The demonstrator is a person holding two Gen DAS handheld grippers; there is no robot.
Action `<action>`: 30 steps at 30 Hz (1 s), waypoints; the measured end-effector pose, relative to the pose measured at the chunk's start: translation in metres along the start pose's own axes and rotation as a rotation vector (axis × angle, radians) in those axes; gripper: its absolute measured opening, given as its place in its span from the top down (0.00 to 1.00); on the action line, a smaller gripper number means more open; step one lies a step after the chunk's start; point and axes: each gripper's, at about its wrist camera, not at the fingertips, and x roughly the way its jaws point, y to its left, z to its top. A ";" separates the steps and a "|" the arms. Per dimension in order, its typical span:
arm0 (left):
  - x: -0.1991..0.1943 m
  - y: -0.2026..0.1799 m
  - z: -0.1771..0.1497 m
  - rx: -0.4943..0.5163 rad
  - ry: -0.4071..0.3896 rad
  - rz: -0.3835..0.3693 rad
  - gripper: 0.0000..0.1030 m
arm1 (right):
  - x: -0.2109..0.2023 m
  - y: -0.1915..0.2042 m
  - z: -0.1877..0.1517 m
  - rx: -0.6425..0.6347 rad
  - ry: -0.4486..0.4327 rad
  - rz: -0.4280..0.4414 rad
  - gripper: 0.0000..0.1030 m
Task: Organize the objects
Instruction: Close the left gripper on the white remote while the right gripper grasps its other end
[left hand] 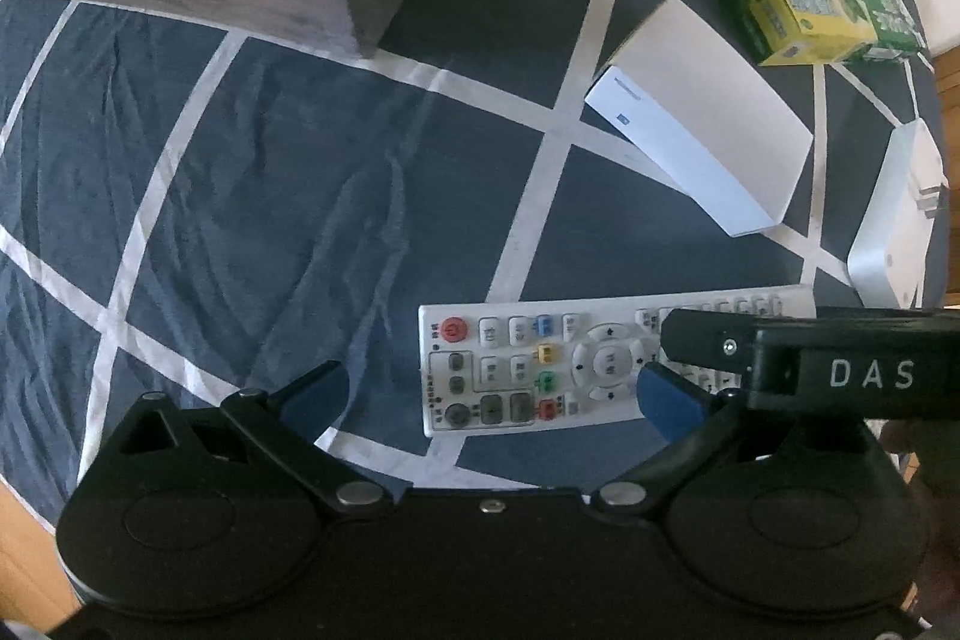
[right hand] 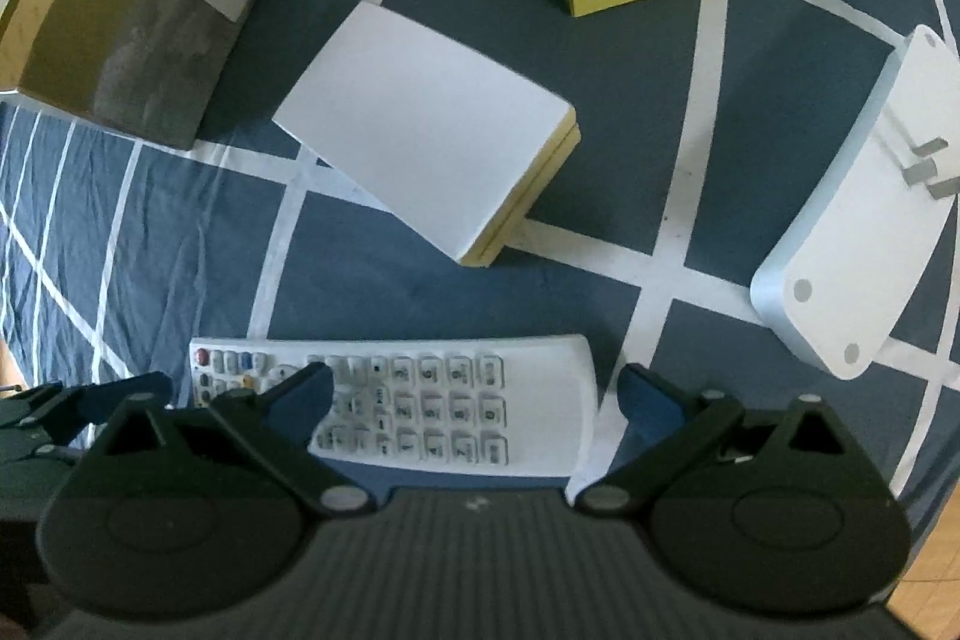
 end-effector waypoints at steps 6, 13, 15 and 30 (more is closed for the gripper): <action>0.004 -0.006 0.002 0.000 0.007 -0.010 0.00 | 0.002 0.001 -0.008 0.010 -0.023 -0.001 0.06; 0.002 -0.010 0.003 0.002 0.010 -0.037 0.14 | 0.002 0.005 -0.014 -0.003 -0.028 0.006 0.14; 0.001 -0.012 0.003 0.005 0.017 -0.048 0.18 | 0.002 0.005 -0.014 -0.005 -0.027 0.006 0.14; -0.037 -0.012 0.003 0.094 -0.060 -0.022 0.18 | -0.027 0.015 -0.012 0.043 -0.118 0.027 0.15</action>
